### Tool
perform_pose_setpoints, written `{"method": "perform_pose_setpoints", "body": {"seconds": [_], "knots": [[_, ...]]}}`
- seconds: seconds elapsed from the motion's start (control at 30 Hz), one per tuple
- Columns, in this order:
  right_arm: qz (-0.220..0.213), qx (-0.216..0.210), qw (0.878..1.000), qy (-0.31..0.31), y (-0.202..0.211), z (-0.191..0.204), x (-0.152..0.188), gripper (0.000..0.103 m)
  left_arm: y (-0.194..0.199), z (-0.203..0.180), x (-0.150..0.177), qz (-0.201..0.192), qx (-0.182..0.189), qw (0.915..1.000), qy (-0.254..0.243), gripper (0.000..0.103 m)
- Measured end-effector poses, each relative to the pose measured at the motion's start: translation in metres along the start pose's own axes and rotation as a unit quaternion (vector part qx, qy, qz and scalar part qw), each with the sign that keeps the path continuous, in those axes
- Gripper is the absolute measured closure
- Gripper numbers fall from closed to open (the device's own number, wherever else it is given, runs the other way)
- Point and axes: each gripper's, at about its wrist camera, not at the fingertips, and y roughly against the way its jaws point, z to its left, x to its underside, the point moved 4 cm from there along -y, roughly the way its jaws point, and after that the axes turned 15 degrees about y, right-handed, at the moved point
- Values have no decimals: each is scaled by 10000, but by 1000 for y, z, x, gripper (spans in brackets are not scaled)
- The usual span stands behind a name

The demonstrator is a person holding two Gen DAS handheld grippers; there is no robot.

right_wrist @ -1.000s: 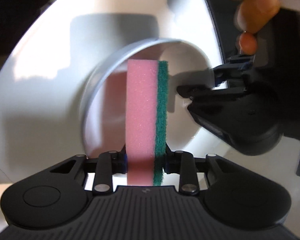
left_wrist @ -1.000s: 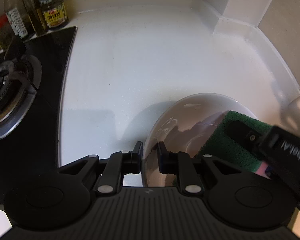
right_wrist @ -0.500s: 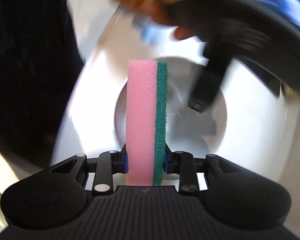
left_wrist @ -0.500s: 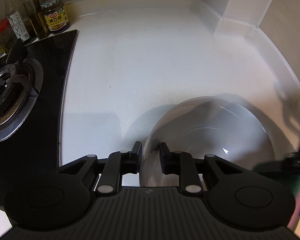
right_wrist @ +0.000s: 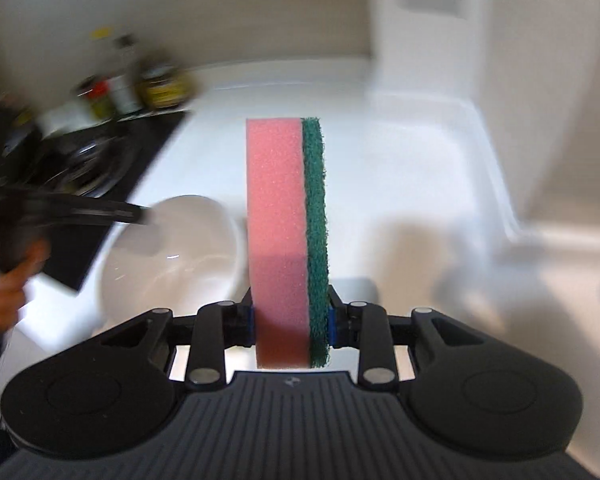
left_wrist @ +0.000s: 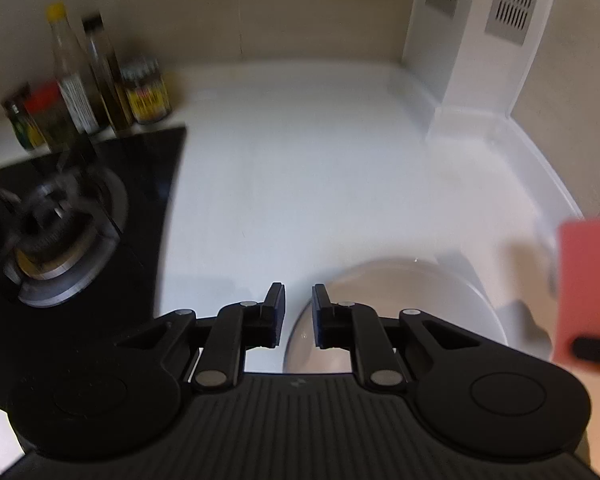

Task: Clean bowl
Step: 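Set the bowl on the counter with the left gripper while the right gripper places the sponge beside it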

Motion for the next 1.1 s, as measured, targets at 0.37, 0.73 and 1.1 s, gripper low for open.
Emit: {"method": "perform_pose_setpoints", "body": {"seconds": [0.37, 0.73, 1.1], "knots": [[850, 408, 9932, -684, -32, -9, 27, 75, 18, -2, 29, -187, -205, 9985, -469, 87], [19, 871, 9933, -758, 40, -8, 71, 75, 33, 10, 42, -136, -35, 9993, -334, 87], [-1599, 1314, 9735, -977, 98, 50, 121, 75, 64, 1, 64, -320, -312, 9987, -264, 87]]}}
